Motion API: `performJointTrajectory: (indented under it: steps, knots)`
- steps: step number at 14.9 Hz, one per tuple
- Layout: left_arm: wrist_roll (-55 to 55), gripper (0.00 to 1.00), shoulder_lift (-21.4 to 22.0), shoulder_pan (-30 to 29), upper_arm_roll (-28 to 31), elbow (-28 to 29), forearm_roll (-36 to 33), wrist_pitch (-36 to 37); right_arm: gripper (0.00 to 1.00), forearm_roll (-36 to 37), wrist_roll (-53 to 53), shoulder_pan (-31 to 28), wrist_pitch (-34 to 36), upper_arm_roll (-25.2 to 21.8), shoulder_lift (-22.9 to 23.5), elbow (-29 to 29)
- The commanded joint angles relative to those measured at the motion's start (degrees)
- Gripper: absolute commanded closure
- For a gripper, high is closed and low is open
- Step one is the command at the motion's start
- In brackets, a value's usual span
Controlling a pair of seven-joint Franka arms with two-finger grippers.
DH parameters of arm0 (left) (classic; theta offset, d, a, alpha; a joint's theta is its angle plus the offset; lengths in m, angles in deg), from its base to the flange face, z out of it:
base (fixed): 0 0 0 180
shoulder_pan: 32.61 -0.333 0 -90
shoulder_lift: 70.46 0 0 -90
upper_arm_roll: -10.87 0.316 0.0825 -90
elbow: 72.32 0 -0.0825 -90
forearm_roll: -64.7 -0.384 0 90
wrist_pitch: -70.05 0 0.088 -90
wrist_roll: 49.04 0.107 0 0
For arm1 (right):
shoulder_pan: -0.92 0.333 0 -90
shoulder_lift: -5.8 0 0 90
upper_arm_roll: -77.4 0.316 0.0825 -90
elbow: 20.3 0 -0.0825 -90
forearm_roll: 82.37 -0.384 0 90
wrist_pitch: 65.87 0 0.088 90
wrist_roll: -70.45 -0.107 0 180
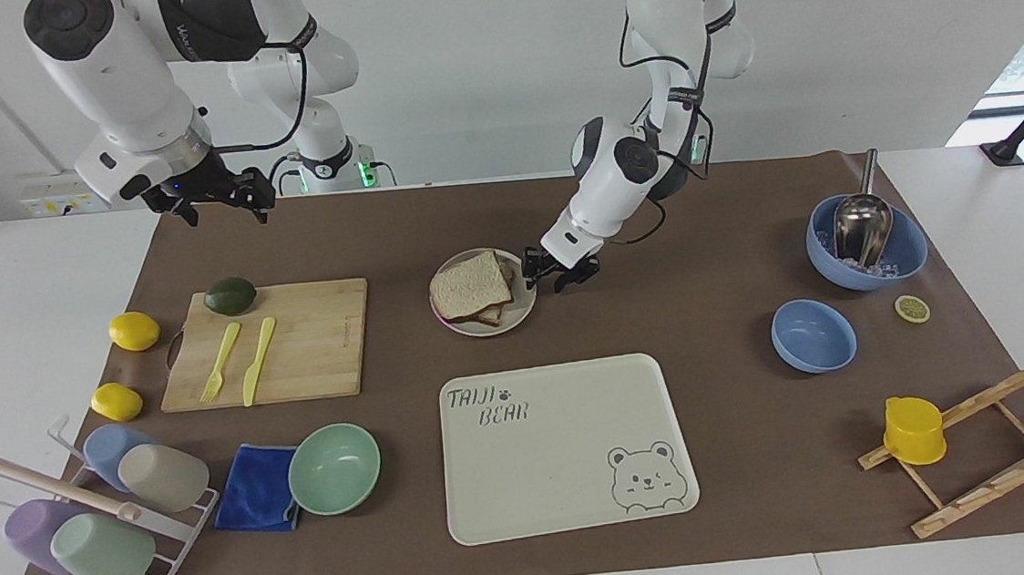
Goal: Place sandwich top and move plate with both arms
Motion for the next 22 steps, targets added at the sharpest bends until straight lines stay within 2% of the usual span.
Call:
performJointTrajectory:
  steps: [1, 4, 6, 8, 11, 18, 22]
  knots:
    - [-1.4, 0.56, 0.0, 2.2, 0.9, 0.7, 1.1, -1.3, 0.0, -1.4, 1.1, -2.9, -0.4, 1.4, -1.4, 1.4]
    - [-2.4, 0.57, -1.2, 2.6, 0.9, 0.7, 1.1, -2.4, 0.0, -1.3, 1.0, -7.9, -0.7, 7.5, -1.6, 1.3]
    - [-2.4, 0.59, -1.2, 2.6, 0.9, 0.7, 1.1, -2.7, 0.0, -1.3, 1.1, -5.5, -1.5, 4.7, -1.4, 1.2]
    - [-2.6, 0.71, -1.2, 2.7, 0.9, 0.7, 1.1, -2.7, 0.0, -1.3, 1.1, -4.2, -1.7, 2.4, -1.2, 0.8]
    - [-2.7, 1.0, -1.2, 2.8, 0.9, 0.7, 1.1, -2.4, 0.0, -1.3, 1.5, -4.2, -1.4, 2.2, -0.1, -1.8]
    - [-4.0, 1.0, -1.0, 2.5, 0.9, 0.3, 1.1, -1.9, 0.0, -1.7, 4.1, -4.3, -1.0, 0.1, -0.2, -2.8]
    - [-4.1, 1.0, 0.5, -0.3, 1.3, -2.8, 1.1, 4.2, 0.0, -4.3, 3.8, -4.9, -1.5, 0.0, -0.3, -3.0]
